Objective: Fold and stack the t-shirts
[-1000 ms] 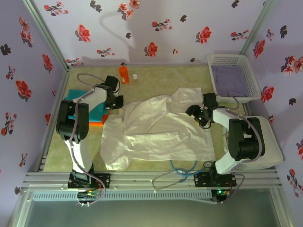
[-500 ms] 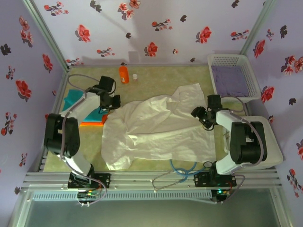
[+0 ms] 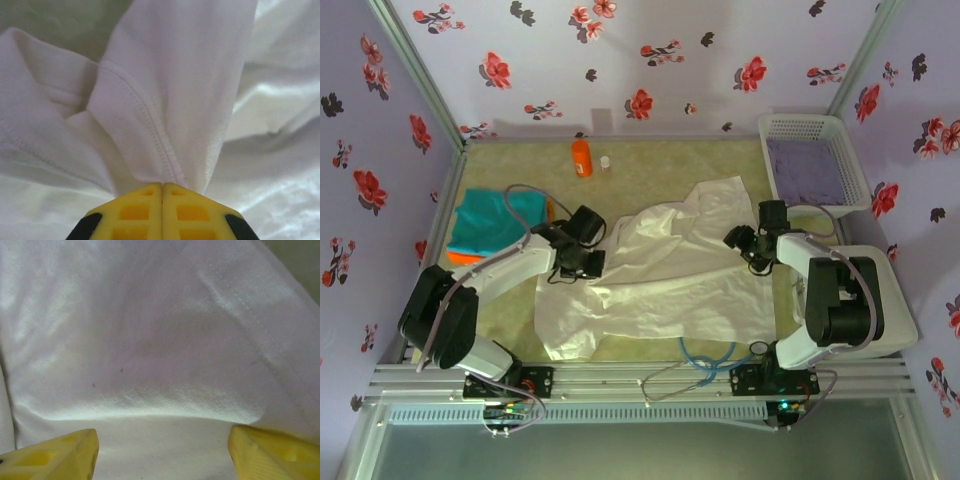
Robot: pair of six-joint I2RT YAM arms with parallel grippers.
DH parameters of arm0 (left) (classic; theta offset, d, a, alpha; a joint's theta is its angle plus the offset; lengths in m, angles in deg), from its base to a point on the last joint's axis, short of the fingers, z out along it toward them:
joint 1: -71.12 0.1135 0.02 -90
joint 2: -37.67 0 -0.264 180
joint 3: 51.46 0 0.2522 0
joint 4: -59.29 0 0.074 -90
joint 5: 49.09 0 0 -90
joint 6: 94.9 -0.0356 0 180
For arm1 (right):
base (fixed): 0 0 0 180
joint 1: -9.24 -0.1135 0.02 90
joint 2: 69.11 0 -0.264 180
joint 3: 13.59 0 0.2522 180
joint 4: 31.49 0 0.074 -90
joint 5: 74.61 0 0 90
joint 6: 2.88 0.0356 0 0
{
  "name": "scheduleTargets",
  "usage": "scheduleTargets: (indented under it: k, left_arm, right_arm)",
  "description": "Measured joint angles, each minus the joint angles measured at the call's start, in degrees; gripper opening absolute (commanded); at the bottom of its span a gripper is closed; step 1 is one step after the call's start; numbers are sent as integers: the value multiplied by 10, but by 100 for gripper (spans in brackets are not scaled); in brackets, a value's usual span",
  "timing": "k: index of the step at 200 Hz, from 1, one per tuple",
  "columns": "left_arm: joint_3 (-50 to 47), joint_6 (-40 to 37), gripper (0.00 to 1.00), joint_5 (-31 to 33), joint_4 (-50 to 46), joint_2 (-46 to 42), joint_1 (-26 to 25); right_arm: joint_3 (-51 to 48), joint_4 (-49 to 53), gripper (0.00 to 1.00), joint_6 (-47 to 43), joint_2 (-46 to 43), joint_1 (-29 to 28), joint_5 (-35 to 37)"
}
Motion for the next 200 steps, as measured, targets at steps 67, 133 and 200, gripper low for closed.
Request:
scheduleTargets:
  k: [67, 133, 200]
  left_arm:
    - [20, -11, 47, 9, -57, 38, -36]
    - [149, -39, 51, -33, -35, 43, 80]
    - [330, -92, 44, -97, -1, 234, 122]
  right_arm:
    - [2, 0, 72, -2, 2, 0, -2]
    - [-2, 0, 72, -6, -4, 1, -6]
    - [-4, 2, 72, -10, -7, 2, -10]
